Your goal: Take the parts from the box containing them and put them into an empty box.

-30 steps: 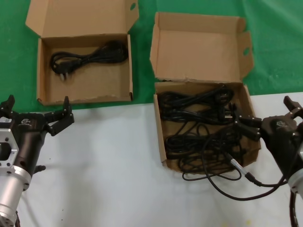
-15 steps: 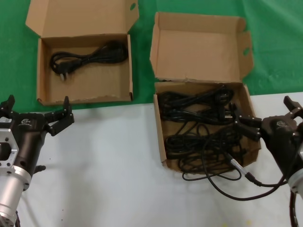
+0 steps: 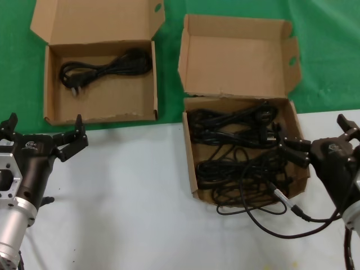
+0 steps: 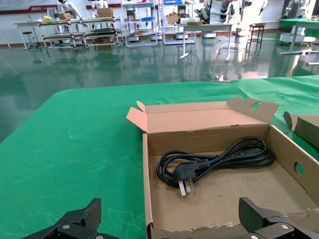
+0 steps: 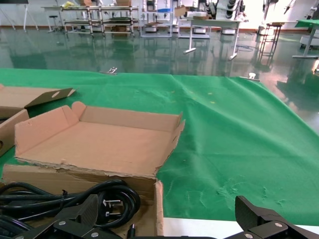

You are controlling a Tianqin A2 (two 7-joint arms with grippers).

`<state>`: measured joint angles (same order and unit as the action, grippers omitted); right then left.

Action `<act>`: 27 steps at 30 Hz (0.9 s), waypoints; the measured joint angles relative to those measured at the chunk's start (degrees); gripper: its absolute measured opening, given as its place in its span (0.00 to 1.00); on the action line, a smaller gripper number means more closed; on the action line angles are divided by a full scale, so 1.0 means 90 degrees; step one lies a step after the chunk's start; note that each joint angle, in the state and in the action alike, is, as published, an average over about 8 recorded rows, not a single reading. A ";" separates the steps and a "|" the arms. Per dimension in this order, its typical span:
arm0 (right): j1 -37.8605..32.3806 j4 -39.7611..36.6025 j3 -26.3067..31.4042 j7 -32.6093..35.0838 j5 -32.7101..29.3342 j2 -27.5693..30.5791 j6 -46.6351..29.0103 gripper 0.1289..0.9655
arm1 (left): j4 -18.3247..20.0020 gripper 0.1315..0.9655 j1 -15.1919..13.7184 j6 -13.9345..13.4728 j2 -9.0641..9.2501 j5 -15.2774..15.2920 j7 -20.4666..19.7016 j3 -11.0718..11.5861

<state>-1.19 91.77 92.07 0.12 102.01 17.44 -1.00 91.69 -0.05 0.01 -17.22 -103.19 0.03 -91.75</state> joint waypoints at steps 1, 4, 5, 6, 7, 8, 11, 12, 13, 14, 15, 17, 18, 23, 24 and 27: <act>0.0000 0.0000 0.0000 0.0000 0.0000 0.0000 0.0000 1.00 | 0.0000 1.00 0.0000 0.0000 0.0000 0.0000 0.0000 0.0000; 0.0000 0.0000 0.0000 0.0000 0.0000 0.0000 0.0000 1.00 | 0.0000 1.00 0.0000 0.0000 0.0000 0.0000 0.0000 0.0000; 0.0000 0.0000 0.0000 0.0000 0.0000 0.0000 0.0000 1.00 | 0.0000 1.00 0.0000 0.0000 0.0000 0.0000 0.0000 0.0000; 0.0000 0.0000 0.0000 0.0000 0.0000 0.0000 0.0000 1.00 | 0.0000 1.00 0.0000 0.0000 0.0000 0.0000 0.0000 0.0000; 0.0000 0.0000 0.0000 0.0000 0.0000 0.0000 0.0000 1.00 | 0.0000 1.00 0.0000 0.0000 0.0000 0.0000 0.0000 0.0000; 0.0000 0.0000 0.0000 0.0000 0.0000 0.0000 0.0000 1.00 | 0.0000 1.00 0.0000 0.0000 0.0000 0.0000 0.0000 0.0000; 0.0000 0.0000 0.0000 0.0000 0.0000 0.0000 0.0000 1.00 | 0.0000 1.00 0.0000 0.0000 0.0000 0.0000 0.0000 0.0000; 0.0000 0.0000 0.0000 0.0000 0.0000 0.0000 0.0000 1.00 | 0.0000 1.00 0.0000 0.0000 0.0000 0.0000 0.0000 0.0000; 0.0000 0.0000 0.0000 0.0000 0.0000 0.0000 0.0000 1.00 | 0.0000 1.00 0.0000 0.0000 0.0000 0.0000 0.0000 0.0000; 0.0000 0.0000 0.0000 0.0000 0.0000 0.0000 0.0000 1.00 | 0.0000 1.00 0.0000 0.0000 0.0000 0.0000 0.0000 0.0000; 0.0000 0.0000 0.0000 0.0000 0.0000 0.0000 0.0000 1.00 | 0.0000 1.00 0.0000 0.0000 0.0000 0.0000 0.0000 0.0000; 0.0000 0.0000 0.0000 0.0000 0.0000 0.0000 0.0000 1.00 | 0.0000 1.00 0.0000 0.0000 0.0000 0.0000 0.0000 0.0000; 0.0000 0.0000 0.0000 0.0000 0.0000 0.0000 0.0000 1.00 | 0.0000 1.00 0.0000 0.0000 0.0000 0.0000 0.0000 0.0000; 0.0000 0.0000 0.0000 0.0000 0.0000 0.0000 0.0000 1.00 | 0.0000 1.00 0.0000 0.0000 0.0000 0.0000 0.0000 0.0000; 0.0000 0.0000 0.0000 0.0000 0.0000 0.0000 0.0000 1.00 | 0.0000 1.00 0.0000 0.0000 0.0000 0.0000 0.0000 0.0000; 0.0000 0.0000 0.0000 0.0000 0.0000 0.0000 0.0000 1.00 | 0.0000 1.00 0.0000 0.0000 0.0000 0.0000 0.0000 0.0000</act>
<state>-1.19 91.77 92.07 0.12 102.01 17.44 -1.00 91.69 -0.05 0.01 -17.22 -103.19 0.03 -91.75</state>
